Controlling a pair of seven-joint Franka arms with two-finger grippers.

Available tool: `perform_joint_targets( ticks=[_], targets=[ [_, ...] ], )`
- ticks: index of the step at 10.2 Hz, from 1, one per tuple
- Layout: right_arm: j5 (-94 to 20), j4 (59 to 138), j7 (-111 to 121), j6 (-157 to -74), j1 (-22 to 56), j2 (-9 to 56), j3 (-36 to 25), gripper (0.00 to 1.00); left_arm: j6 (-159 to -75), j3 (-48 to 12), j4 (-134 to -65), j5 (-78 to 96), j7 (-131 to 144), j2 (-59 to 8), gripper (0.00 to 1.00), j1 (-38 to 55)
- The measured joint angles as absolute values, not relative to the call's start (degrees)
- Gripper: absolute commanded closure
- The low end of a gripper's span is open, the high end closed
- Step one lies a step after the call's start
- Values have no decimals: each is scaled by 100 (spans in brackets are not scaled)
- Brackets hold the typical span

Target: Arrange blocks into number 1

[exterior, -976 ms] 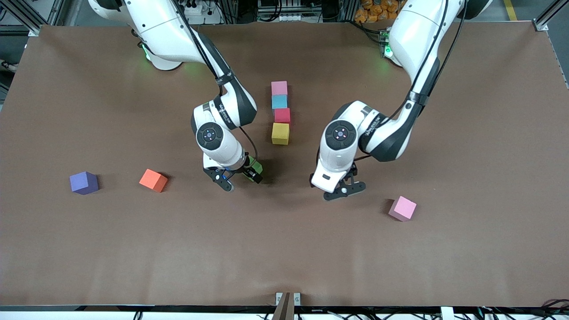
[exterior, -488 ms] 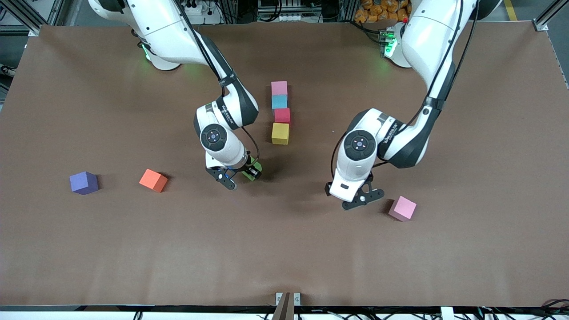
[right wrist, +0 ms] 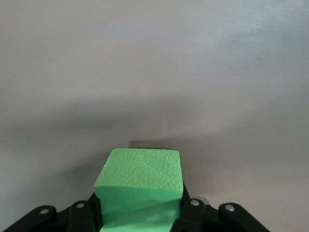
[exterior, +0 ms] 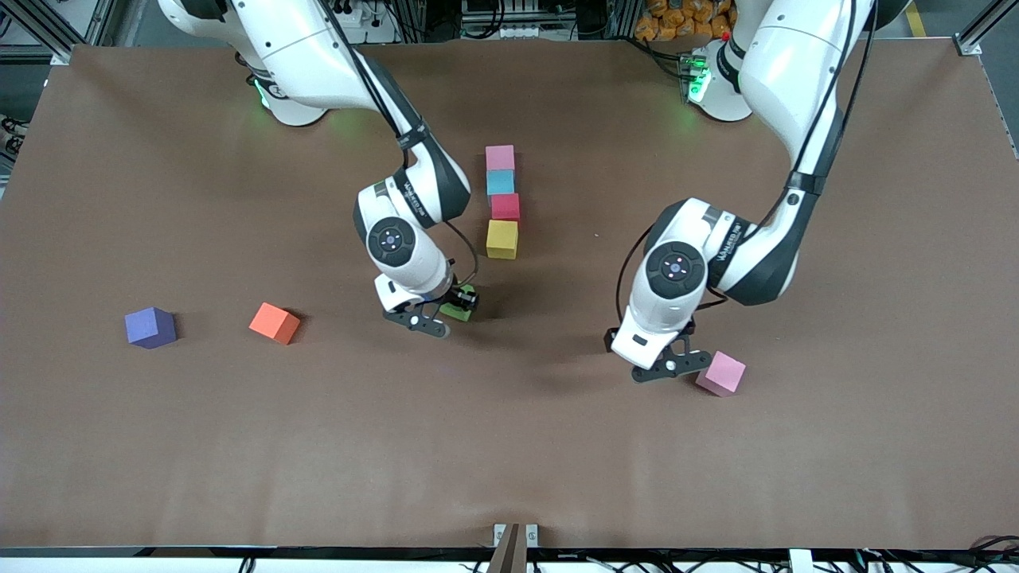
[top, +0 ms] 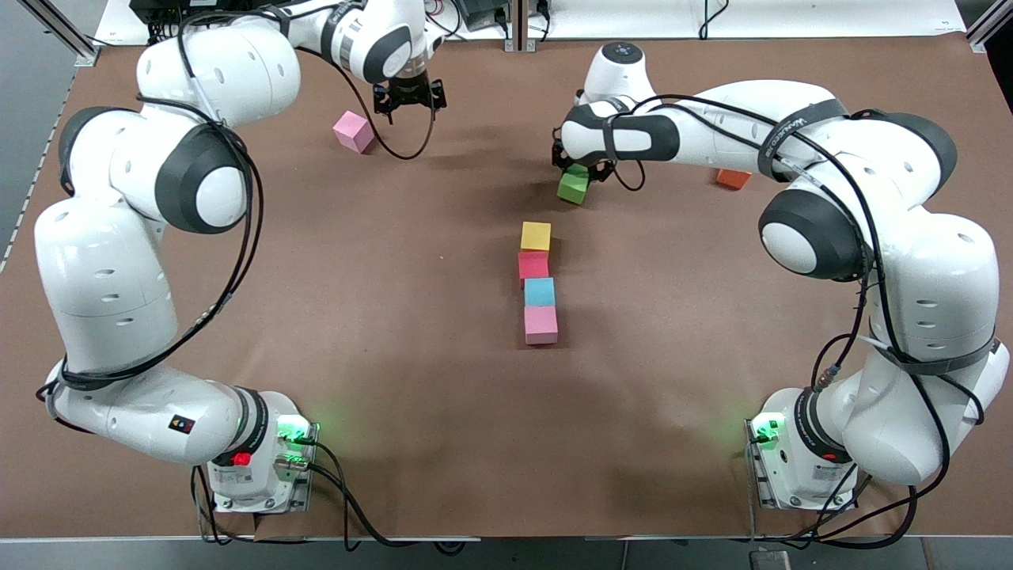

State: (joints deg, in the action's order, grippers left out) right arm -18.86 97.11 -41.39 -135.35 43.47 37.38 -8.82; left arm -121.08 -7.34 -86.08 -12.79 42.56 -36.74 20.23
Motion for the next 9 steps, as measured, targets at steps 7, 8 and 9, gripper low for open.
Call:
perform_joint_targets(
  ticks=[7, 8, 9],
  targets=[
    [-1867, 9561, -3447, -13507, 5085, 3773, -1090, 47, -11407, -757, -8563, -1281, 2669, -2932, 0, 1037],
    [-1846, 9561, -3400, -13486, 5191, 3786, -1114, 47, -11186, -766, -8570, -1281, 2501, -2848, 0, 946],
    [-1814, 9563, -3398, -13467, 5319, 3815, -1123, 47, -11013, -776, -8590, -1281, 2353, -2763, 0, 875]
  ],
)
